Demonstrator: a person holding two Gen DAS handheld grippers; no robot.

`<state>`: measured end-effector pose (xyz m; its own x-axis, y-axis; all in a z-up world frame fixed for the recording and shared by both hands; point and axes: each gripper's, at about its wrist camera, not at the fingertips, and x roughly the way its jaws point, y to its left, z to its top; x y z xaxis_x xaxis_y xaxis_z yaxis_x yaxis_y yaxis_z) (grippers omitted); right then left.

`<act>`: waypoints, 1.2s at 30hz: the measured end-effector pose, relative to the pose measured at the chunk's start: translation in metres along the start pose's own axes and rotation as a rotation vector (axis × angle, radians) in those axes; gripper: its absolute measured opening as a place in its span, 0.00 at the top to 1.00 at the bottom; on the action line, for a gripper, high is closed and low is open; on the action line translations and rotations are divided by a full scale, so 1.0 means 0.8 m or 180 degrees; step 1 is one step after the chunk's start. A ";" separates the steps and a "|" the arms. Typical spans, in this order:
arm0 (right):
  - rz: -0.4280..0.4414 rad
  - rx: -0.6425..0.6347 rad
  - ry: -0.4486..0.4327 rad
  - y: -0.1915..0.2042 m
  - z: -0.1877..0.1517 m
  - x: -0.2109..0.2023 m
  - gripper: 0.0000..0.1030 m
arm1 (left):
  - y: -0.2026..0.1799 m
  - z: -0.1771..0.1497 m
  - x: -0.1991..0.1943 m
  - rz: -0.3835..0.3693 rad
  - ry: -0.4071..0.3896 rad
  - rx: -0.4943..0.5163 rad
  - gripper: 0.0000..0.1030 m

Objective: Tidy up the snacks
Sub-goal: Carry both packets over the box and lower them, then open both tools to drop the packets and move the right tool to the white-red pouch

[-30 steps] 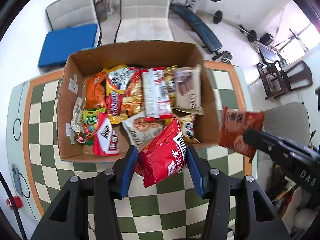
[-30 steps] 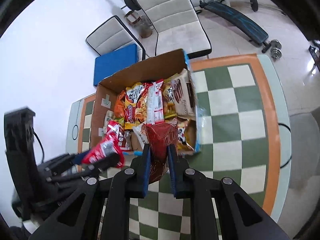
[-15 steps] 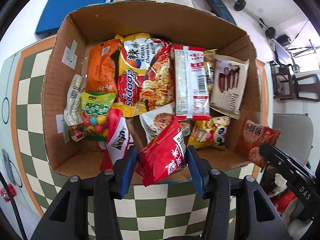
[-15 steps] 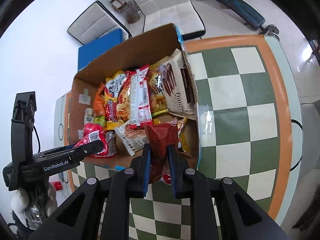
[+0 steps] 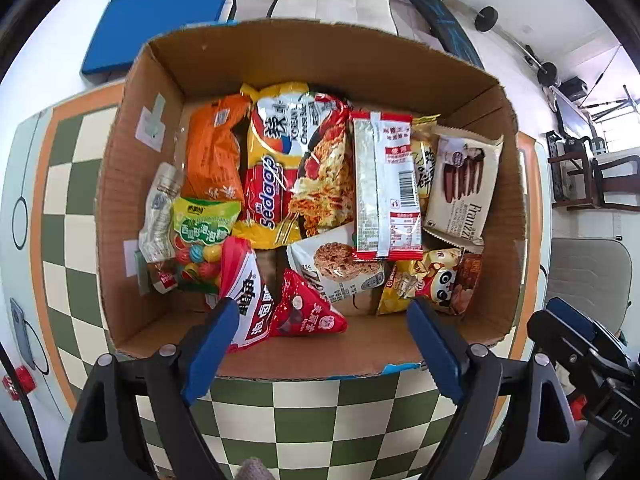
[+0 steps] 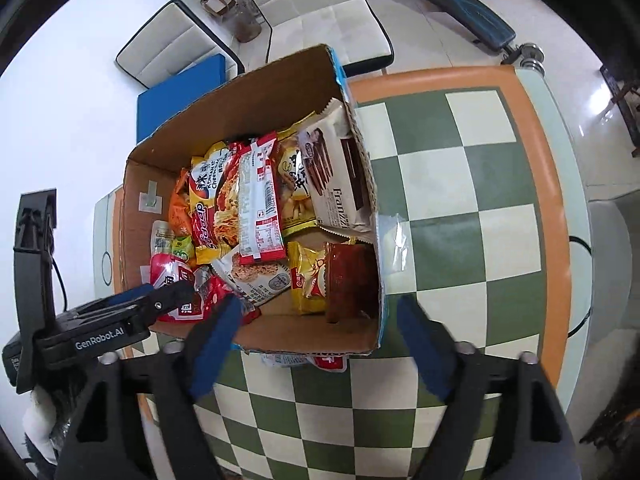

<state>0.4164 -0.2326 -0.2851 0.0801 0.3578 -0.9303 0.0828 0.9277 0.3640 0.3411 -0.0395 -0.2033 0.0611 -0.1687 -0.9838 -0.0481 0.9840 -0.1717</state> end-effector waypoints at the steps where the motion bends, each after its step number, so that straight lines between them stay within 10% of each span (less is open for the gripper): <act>1: -0.0010 -0.0017 -0.0016 0.003 -0.001 -0.002 0.17 | -0.001 -0.002 -0.004 -0.0010 -0.0030 0.0009 0.16; 13: 0.0304 0.0155 -0.0157 0.000 -0.096 0.011 0.15 | 0.030 -0.105 -0.027 0.0308 -0.0506 -0.0258 0.16; 17: 0.0411 0.0306 0.0011 -0.019 -0.126 0.069 0.44 | 0.044 -0.142 -0.006 0.0583 -0.0591 -0.0342 0.16; 26: 0.0434 0.0533 -0.0008 -0.044 -0.129 0.169 0.56 | 0.072 -0.175 0.057 0.0641 -0.0350 -0.0547 0.16; 36: 0.0493 -0.0392 0.0328 0.021 -0.181 0.176 0.57 | 0.096 -0.195 0.078 0.0709 -0.0261 -0.0599 0.16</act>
<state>0.2856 -0.1512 -0.4162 -0.0202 0.5002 -0.8656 -0.0451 0.8645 0.5006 0.1854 0.0162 -0.2863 0.1084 0.0628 -0.9921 -0.2528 0.9669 0.0336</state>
